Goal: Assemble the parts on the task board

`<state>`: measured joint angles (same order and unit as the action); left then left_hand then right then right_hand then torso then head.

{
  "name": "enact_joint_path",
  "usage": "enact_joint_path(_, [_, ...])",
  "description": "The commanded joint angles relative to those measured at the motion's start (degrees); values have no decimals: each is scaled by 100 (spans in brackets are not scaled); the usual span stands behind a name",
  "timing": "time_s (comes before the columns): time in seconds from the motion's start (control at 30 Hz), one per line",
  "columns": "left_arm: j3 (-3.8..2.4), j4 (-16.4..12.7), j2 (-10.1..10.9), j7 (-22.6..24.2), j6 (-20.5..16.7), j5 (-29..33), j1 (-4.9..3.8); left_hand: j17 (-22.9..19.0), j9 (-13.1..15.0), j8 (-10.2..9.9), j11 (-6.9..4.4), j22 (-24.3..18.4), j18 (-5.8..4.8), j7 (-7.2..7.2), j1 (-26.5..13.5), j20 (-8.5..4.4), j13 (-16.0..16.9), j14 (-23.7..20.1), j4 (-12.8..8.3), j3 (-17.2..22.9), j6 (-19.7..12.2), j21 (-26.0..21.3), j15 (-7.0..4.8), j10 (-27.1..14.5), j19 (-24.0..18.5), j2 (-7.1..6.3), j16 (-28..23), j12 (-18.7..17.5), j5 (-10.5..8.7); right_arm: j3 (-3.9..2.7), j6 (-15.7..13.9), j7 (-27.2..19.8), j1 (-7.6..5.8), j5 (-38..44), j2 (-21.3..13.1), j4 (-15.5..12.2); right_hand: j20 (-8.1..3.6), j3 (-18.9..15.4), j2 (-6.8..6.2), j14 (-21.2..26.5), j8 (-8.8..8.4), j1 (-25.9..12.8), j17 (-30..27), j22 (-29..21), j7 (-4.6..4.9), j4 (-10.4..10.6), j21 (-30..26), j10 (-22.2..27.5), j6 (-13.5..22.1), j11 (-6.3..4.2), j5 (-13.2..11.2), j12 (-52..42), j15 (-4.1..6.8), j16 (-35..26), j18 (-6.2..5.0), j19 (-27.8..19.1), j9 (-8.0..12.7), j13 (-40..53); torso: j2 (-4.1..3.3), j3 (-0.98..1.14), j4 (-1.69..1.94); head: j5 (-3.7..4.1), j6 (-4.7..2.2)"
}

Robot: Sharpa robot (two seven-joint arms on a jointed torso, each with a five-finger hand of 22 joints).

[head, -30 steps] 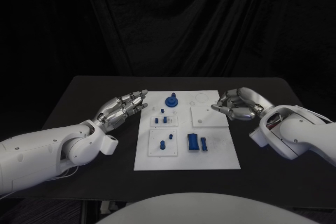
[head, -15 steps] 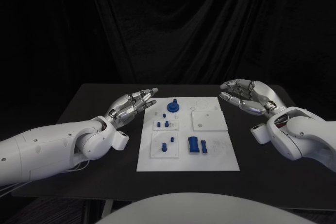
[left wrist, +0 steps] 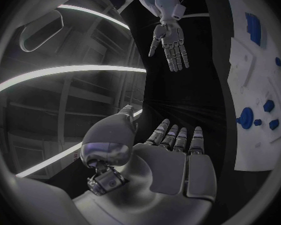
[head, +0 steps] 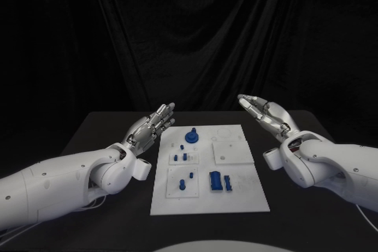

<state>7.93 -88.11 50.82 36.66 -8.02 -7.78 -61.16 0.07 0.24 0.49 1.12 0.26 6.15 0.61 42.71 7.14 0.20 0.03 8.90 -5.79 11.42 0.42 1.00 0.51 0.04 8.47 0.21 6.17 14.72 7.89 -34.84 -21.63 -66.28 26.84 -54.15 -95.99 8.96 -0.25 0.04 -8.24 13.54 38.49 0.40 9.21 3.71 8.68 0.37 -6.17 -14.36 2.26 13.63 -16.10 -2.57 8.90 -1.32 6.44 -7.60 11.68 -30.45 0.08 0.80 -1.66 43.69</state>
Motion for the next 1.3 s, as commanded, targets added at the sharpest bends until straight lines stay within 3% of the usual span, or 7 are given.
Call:
enact_joint_path(0.03, [-122,-51,-114,-200,-1180,288,18,-7,-24,-49,-112,-26,-187,-61,-1361,-228,-20,-3,-284,579,-363,-42,-100,-51,-4,-269,-21,-197,-470,-166,-451,-382,159,-1155,225,155,-283,25,-4,264,-432,-1227,-40,-294,-371,-279,-37,199,457,-226,-435,513,257,-284,132,-207,242,-372,-33,-4,-36,63,-345])
enact_joint_path(0.17, [-343,-95,-278,-361,-1982,450,45,-7,-24,-49,-112,-26,-188,-61,-1821,-292,-20,-3,-393,579,-485,-42,-100,-51,-4,-361,-21,-617,-628,-457,-674,-585,370,-1870,562,365,-388,25,-4,349,-576,-1642,-40,-393,-371,-367,-37,617,602,-226,-579,686,257,-380,132,-644,324,-498,-54,-6,-59,117,-652])
enact_joint_path(0.2, [-393,-104,-315,-396,-2160,486,51,-7,-24,-49,-112,-26,-615,-61,-1916,-303,-20,-3,-410,579,-514,-42,-100,-51,-4,-379,-21,-617,-661,-510,-714,-621,408,-1999,622,403,-414,25,-4,364,-610,-1733,-40,-415,-371,-387,-37,617,639,-226,-612,726,257,-398,132,-644,342,-526,-58,-7,-63,126,-704])
enact_joint_path(0.23, [-440,-114,-351,-431,-2333,521,57,-7,-24,-49,-112,-26,-615,-61,-2014,-714,-20,-3,-438,579,-537,-42,-100,-51,-4,-397,-21,-617,-694,-557,-751,-655,443,-2116,678,437,-430,25,-4,379,-640,-1820,-40,-436,-371,-408,-37,617,671,-226,-642,761,257,-417,132,-644,359,-552,-61,-7,-67,135,-752])
enact_joint_path(0.43, [-678,-161,-528,-603,-3195,695,86,-7,-24,-49,-112,-26,-615,-61,-2524,-714,-20,-3,-890,579,-662,-42,-100,-51,-4,-847,-21,-617,-872,-760,-905,-796,590,-2612,912,582,-896,25,-4,824,-793,-2255,-40,-921,-371,-868,-37,617,832,-226,-796,943,257,-890,132,-644,760,-685,-73,-8,-80,165,-925])
enact_joint_path(0.73, [-793,-184,-613,-686,-3610,778,100,-7,-24,-49,-112,-26,-615,-61,-3046,-714,-20,-3,-890,579,-1142,-42,-100,-51,-4,-847,-21,-617,-1050,-789,-928,-816,612,-2684,946,603,-896,25,-4,824,-1354,-2750,-40,-921,-371,-868,-37,617,1003,-226,-1363,1149,257,-890,132,-644,760,-1168,-73,-8,-80,166,-932])
enact_joint_path(1.3, [-793,-184,-613,-686,-3610,778,100,-7,-24,-49,-112,-26,-615,-61,-3800,-714,-20,-3,-890,579,-1142,-42,-100,-51,-4,-847,-21,-617,-1472,-789,-928,-816,612,-2684,946,603,-896,25,-4,824,-1354,-3849,-40,-921,-371,-868,-37,617,1436,-226,-1363,1610,257,-890,132,-644,760,-1168,-73,-8,-80,166,-932])
